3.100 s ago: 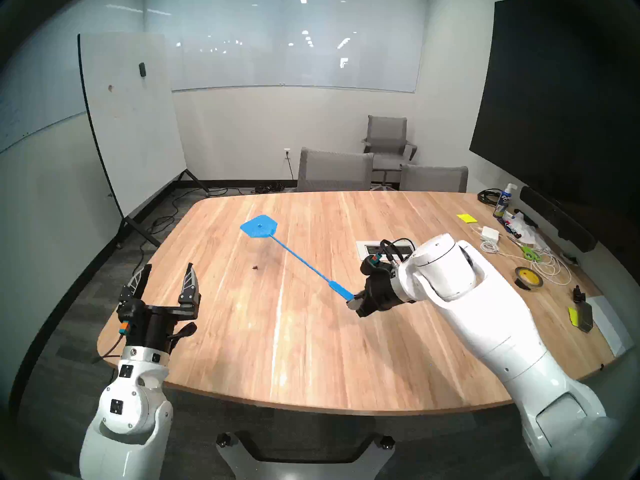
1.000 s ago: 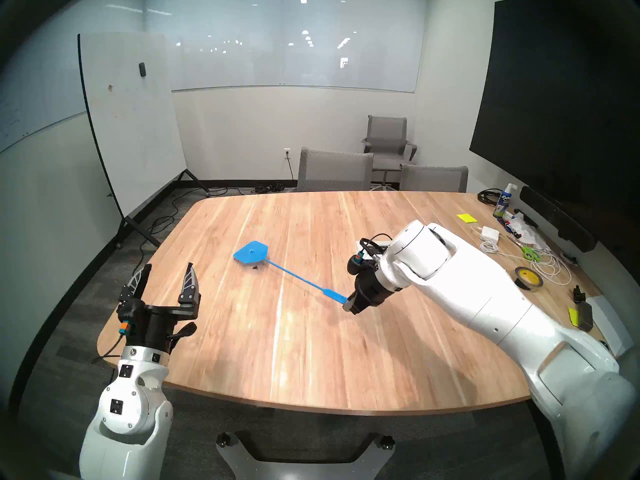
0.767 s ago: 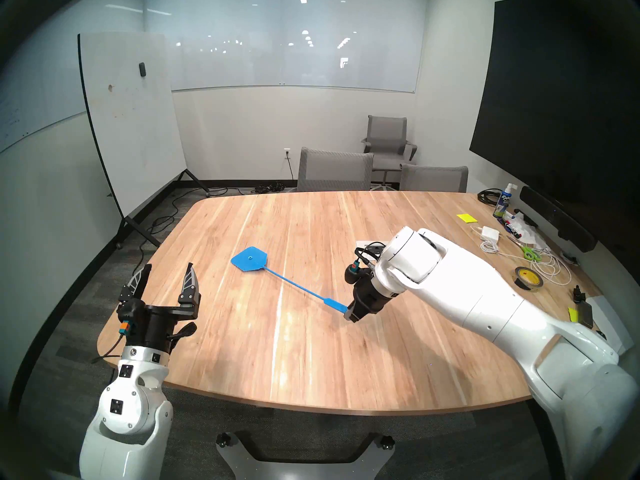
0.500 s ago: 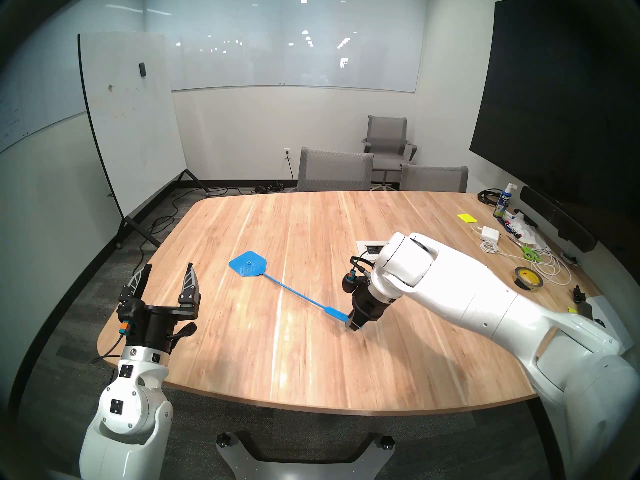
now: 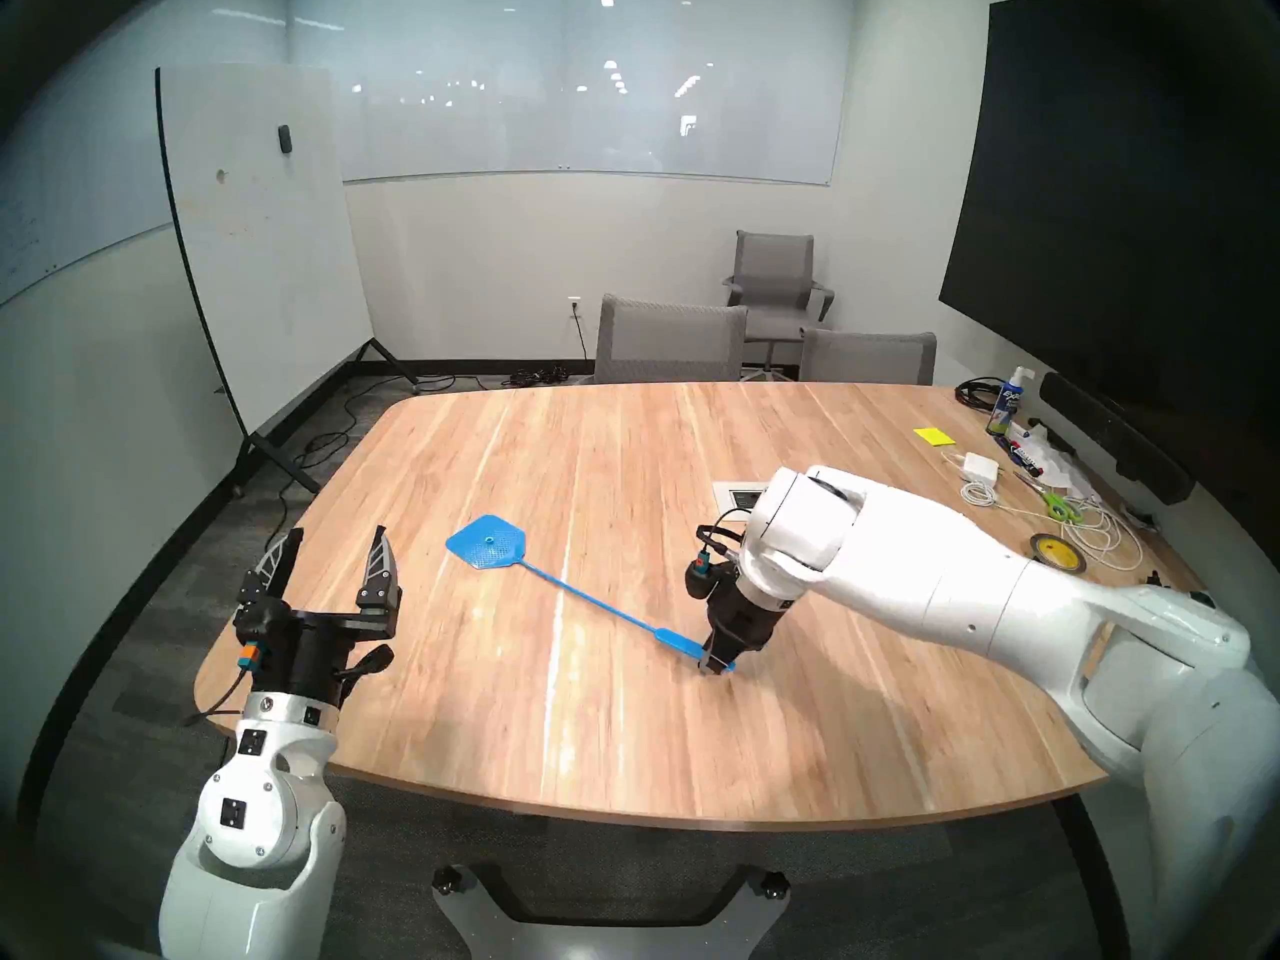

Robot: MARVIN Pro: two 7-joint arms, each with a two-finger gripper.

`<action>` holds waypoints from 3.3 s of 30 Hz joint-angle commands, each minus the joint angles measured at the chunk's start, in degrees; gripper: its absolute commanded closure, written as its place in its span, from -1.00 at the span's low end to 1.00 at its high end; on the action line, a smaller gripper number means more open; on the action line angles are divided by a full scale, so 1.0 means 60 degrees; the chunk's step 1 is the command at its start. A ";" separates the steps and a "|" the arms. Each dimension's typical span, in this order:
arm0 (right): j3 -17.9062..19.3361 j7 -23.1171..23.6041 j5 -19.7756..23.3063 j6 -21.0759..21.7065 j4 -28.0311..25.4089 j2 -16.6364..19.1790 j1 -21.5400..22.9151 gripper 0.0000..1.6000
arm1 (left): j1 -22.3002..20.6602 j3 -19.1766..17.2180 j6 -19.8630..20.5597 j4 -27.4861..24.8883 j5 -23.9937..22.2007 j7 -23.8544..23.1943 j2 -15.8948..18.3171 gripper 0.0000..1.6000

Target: Swat a bug on table

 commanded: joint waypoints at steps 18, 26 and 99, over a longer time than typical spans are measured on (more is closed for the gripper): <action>0.1508 0.0509 0.1664 -0.0093 -0.0842 0.0909 0.0726 1.00 | -0.0011 0.0011 -0.0019 -0.0223 0.0012 -0.0007 0.0005 -1.00; 0.1395 0.0769 0.1866 -0.0065 -0.1215 0.1482 0.0727 1.00 | -0.0006 0.0011 -0.0012 -0.0231 0.0013 -0.0007 0.0005 -1.00; -0.2480 0.1358 0.1871 -0.0135 -0.1277 0.2235 0.2753 1.00 | -0.0004 0.0011 -0.0007 -0.0236 0.0013 -0.0007 0.0004 -1.00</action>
